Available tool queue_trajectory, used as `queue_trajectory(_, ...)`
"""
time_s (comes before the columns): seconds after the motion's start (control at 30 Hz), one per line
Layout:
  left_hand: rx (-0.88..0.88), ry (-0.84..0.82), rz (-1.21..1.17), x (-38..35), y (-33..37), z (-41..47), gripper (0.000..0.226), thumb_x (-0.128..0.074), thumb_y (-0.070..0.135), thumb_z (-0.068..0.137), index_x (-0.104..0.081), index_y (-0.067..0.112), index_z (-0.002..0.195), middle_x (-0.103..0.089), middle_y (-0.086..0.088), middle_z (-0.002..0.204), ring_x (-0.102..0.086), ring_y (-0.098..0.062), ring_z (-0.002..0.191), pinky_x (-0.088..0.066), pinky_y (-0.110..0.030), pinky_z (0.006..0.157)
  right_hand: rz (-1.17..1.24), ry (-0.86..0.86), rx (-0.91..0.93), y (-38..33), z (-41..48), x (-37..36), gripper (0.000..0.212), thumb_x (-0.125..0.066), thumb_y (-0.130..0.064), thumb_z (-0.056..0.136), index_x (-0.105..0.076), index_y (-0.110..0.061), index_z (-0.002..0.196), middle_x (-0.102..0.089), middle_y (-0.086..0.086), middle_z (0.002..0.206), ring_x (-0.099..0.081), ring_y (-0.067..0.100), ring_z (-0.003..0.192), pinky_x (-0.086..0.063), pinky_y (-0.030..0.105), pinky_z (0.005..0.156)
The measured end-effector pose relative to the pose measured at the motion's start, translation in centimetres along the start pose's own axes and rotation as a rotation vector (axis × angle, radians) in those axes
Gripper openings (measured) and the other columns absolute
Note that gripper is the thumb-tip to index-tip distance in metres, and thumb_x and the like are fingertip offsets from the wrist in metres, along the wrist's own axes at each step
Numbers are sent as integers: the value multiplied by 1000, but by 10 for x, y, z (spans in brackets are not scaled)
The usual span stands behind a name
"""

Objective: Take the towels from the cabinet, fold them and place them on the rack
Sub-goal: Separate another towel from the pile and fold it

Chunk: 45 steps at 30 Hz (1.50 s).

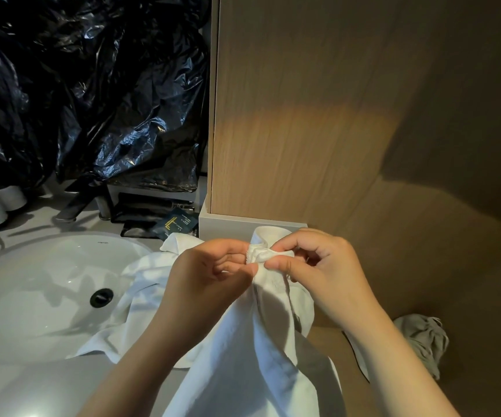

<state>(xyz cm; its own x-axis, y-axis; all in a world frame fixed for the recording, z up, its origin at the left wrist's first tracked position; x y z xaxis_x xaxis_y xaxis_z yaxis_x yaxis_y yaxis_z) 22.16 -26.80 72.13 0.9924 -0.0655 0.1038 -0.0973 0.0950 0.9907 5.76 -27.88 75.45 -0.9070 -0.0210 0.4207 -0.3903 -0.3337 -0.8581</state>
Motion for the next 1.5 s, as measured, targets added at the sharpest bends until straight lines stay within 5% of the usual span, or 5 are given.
queue_trajectory(0.4, -104, 89, 5, 4, 21, 1, 18, -74, 19, 66, -75, 23, 83, -71, -1, 76, -63, -13, 67, -54, -21, 68, -62, -54, 64, -13, -2, 10, 2, -78, -27, 81, -76, -27, 82, -62, 1, 68, -50, 29, 61, -40, 33, 56)
queue_trajectory(0.9, -261, 177, 53, 61, 88, 53, 24, -57, 1, 90, -71, 17, 101, -75, 2, 84, -69, -10, 73, -56, -21, 63, -759, -73, 325, -54, 20, 66, 36, -39, -69, 91, -51, -39, 76, -51, -23, 74, -55, 1, 76, -41, 16, 57)
queue_trajectory(1.03, -349, 205, 59, 69, 118, 58, 25, -54, 1, 92, -70, 18, 100, -66, 16, 60, -58, 3, 51, -44, -12, 46, -689, 9, 394, -90, 34, 78, 33, -48, -61, 94, -52, -35, 74, -54, -18, 75, -57, 4, 78, -46, 18, 57)
queue_trajectory(1.23, -440, 265, -43, 81, 151, 58, 28, -58, 3, 92, -72, 27, 97, -73, 9, 75, -67, -3, 68, -52, -16, 59, -415, 243, 395, -135, 44, 104, 13, -74, -43, 81, -67, -33, 86, -63, -18, 81, -62, 8, 82, -54, 18, 64)
queue_trajectory(1.5, -506, 304, -94, 76, 175, 48, 21, -62, 8, 90, -71, 25, 97, -75, 7, 84, -69, -5, 74, -57, -18, 65, -312, 313, 258, -135, 49, 126, 64, -79, -47, 69, -52, -46, 126, -63, -24, 96, -58, -10, 98, -47, 7, 71)
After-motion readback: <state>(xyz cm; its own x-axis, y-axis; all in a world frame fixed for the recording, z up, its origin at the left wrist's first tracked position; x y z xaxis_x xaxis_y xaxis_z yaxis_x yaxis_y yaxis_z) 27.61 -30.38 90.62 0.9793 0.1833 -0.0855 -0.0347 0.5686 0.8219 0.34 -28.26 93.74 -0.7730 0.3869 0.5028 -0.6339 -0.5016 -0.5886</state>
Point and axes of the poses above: each hand's wrist, its own z-axis towards the middle knuckle, its own x-axis out of the back of the hand, y = z × x, the point moved 9 cm from there along z, towards the middle knuckle
